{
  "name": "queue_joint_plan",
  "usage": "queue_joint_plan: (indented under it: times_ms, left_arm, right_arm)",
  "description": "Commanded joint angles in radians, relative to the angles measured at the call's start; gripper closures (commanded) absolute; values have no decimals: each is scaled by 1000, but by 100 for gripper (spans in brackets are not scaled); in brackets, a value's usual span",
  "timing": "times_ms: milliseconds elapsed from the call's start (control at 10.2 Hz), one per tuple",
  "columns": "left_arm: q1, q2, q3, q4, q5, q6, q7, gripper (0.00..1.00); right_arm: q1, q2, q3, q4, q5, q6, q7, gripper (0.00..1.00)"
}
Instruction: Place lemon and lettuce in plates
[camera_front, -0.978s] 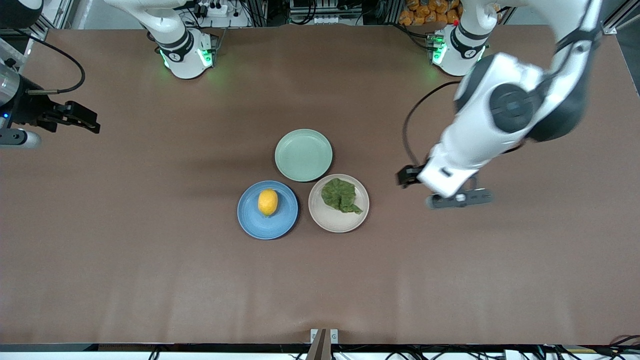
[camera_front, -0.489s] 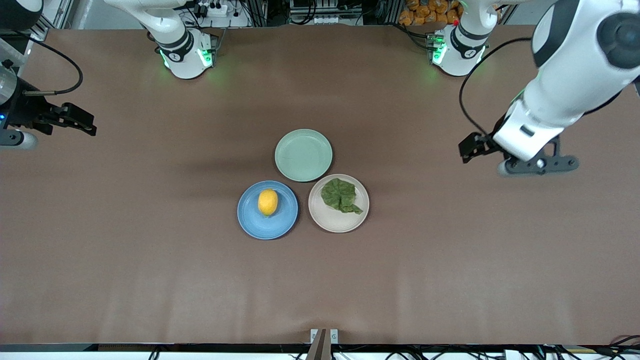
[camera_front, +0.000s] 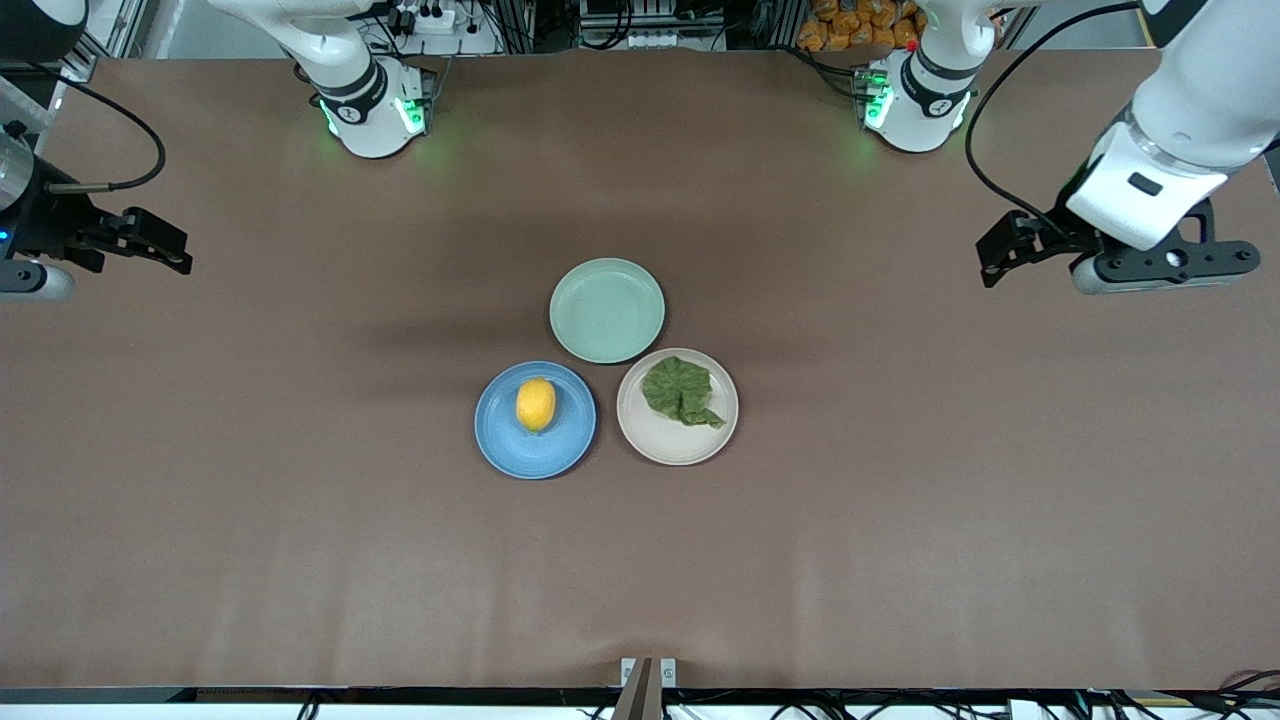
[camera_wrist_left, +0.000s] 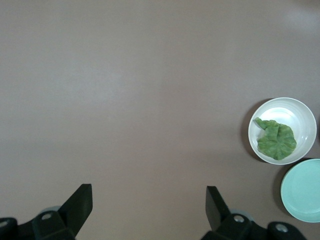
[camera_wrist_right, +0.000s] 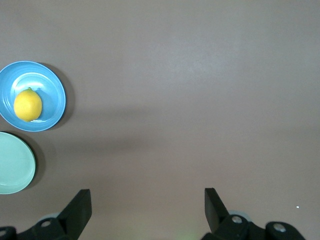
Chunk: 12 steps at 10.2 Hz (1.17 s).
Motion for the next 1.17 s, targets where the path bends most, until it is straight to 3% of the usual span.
queue_joint_plan:
  times_ms: [0, 489, 1076]
  left_arm:
    - [30, -35, 0, -19, -25, -16, 83, 0]
    - [-87, -4, 174, 20, -11, -48, 143, 0]
    - [-99, -1, 187, 66, -8, -48, 135, 0]
  right_arm:
    - [0, -24, 2, -26, -15, 21, -12, 0]
    - [-3, -23, -3, -30, -14, 52, -12, 0]
    - [-1, -21, -1, -30, -14, 58, -13, 0]
